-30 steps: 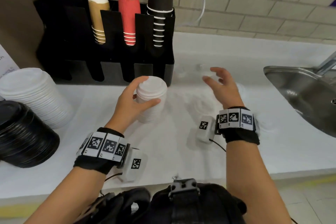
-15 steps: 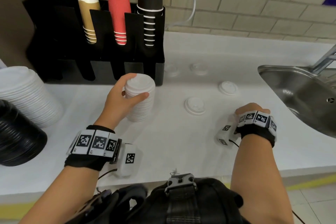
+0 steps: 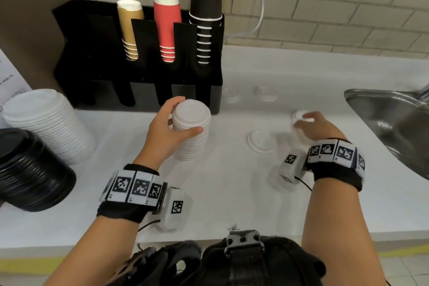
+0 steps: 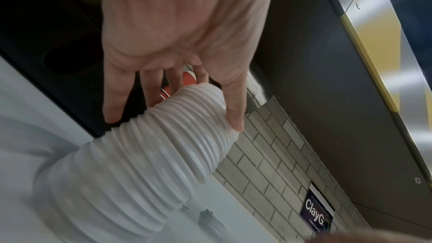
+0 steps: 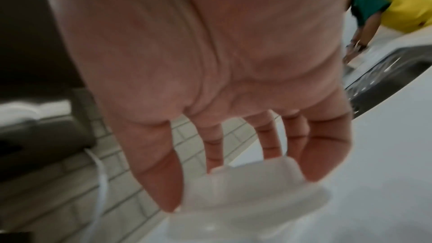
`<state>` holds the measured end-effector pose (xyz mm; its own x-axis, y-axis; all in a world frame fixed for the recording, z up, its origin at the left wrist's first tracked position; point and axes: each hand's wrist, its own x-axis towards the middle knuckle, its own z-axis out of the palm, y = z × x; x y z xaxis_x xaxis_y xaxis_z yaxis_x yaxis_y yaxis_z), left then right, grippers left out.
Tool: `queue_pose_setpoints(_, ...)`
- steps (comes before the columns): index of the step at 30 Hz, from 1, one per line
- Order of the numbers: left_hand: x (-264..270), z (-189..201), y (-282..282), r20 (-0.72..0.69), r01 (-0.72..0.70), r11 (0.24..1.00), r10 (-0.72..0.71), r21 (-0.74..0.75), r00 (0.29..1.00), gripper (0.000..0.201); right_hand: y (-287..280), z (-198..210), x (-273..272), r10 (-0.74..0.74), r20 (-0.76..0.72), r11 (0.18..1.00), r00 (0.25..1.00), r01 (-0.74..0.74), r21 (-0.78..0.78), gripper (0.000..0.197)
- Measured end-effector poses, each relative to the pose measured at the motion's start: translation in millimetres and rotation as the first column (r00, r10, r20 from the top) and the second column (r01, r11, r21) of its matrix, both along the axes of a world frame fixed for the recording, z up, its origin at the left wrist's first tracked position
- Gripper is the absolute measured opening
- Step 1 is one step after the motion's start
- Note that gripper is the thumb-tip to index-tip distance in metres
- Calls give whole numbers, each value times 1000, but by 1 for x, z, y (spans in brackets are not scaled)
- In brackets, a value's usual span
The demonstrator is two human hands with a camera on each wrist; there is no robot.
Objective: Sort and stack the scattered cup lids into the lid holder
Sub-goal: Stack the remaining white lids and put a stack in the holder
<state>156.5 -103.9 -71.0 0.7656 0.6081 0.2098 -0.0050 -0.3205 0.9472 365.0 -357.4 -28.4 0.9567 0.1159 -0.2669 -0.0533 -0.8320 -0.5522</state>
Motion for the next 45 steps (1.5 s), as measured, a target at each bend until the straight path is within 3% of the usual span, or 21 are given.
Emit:
queue_pose_setpoints(3, -2, -1, 1, -22, -11, 1000, 11, -27, 1000, 72, 32, 11, -13, 198, 34, 948, 980, -200, 248, 36)
queue_pose_setpoints(5, -3, -1, 2, -31, -9, 999, 8, -40, 999, 71, 57, 15, -29, 298, 79, 857, 951, -303, 417, 19)
queue_pose_setpoints(7, -4, -2, 4, -30, 1, 999, -2, -50, 1000, 70, 80, 18, -50, 370, 115, 748, 922, -369, 551, 16)
queue_pose_setpoints(13, -5, -3, 9, -31, 9, 998, -11, -66, 999, 64, 126, 12, -88, 508, 241, 595, 827, -539, 596, 32)
queue_pose_setpoints(24, -7, -1, 12, -44, 12, 999, -14, -43, 999, 67, 147, 6, -102, 569, 391, 574, 724, -690, 441, 31)
queue_pose_setpoints(38, -2, -2, 9, -50, 19, 999, -21, -48, 999, 79, 147, 8, -98, 643, 391, 553, 659, -752, 358, 37)
queue_pose_setpoints(41, -2, -2, 8, -21, 35, 998, -36, -50, 999, 78, 143, 6, -96, 663, 378, 515, 646, -760, 396, 38)
queue_pose_setpoints(43, -3, -1, 9, -25, 37, 999, -38, -35, 999, 78, 137, 6, -89, 585, 384, 534, 714, -696, 480, 30)
queue_pose_setpoints(45, -3, 0, 10, -39, 36, 999, -37, -39, 999, 80, 126, 5, -72, 424, 345, 656, 837, -547, 520, 20)
